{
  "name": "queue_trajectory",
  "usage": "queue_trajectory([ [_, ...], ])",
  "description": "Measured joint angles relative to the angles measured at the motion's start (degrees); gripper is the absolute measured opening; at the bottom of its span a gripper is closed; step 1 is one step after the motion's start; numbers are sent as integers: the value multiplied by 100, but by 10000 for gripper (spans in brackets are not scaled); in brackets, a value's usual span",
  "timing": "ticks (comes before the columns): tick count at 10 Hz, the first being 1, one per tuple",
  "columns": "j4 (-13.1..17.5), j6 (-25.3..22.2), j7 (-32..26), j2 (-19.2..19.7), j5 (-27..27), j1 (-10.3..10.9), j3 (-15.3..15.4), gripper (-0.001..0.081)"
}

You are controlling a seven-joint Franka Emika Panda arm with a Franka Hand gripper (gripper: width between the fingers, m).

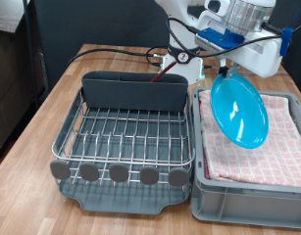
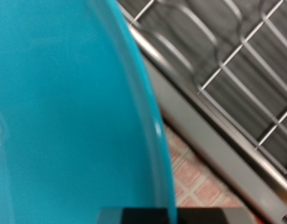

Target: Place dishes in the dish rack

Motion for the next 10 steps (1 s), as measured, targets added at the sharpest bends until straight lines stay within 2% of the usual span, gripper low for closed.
queue_trajectory([
  [2,127,-346,-133,-68,-299,-67,-118,17],
  [5,334,-881,-1212,-213,-987,-220,-388,17],
  [7,515,-1284,-1871,-232,-1656,-337,-534,17],
  [9,649,-1331,-2861,-232,-1890,-413,-681,17],
  [10,648,-1331,-2711,-225,-1867,-412,-677,17],
])
